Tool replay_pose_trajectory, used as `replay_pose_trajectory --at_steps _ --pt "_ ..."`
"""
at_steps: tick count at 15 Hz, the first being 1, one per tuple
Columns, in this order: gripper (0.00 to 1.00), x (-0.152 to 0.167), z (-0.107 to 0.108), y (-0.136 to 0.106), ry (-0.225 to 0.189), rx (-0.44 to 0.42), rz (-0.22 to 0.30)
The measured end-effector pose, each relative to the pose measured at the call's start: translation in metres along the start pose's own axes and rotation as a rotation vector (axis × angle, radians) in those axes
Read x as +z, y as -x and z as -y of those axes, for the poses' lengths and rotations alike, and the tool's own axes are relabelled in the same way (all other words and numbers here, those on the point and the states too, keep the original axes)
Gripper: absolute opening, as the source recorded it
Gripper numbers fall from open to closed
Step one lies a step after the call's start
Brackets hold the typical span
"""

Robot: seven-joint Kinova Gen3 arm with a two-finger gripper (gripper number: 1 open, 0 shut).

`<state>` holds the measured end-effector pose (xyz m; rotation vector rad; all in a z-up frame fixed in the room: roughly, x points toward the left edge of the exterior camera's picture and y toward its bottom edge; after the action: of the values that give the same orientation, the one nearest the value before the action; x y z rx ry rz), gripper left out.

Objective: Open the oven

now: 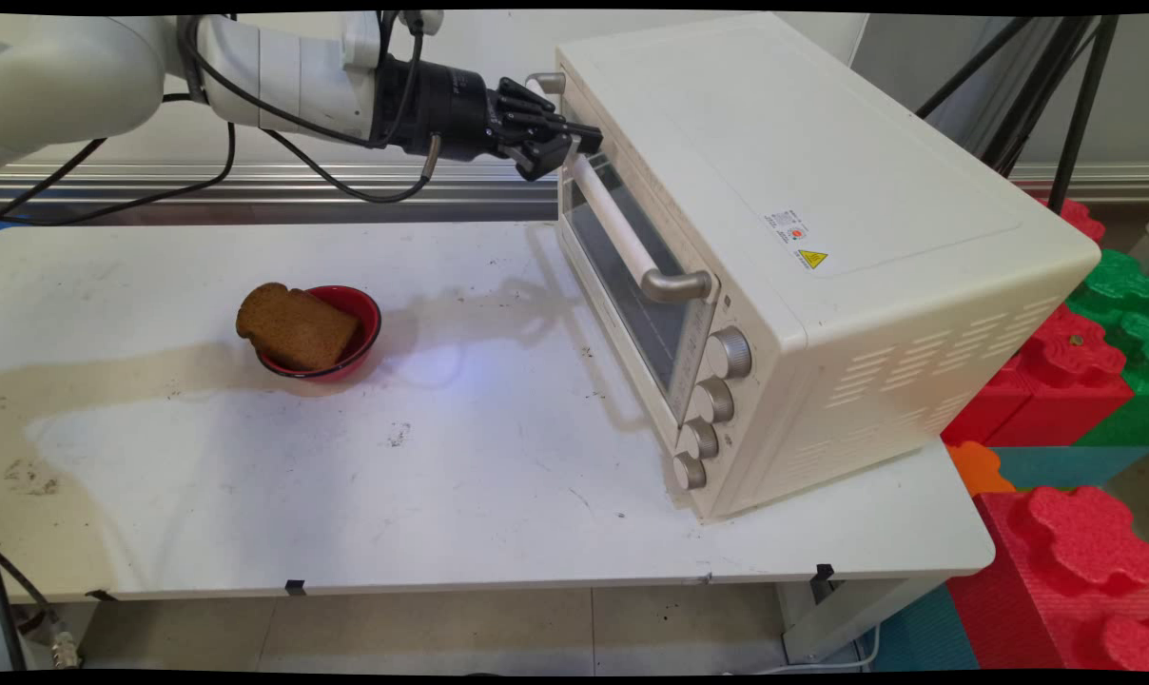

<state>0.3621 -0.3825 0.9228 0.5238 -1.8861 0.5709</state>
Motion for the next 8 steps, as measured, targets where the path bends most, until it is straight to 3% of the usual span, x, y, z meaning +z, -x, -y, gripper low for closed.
replay_pose_trajectory --at_steps 8 --pt "0.0 0.0024 -0.0012 0.0063 -0.004 0.034 0.02"
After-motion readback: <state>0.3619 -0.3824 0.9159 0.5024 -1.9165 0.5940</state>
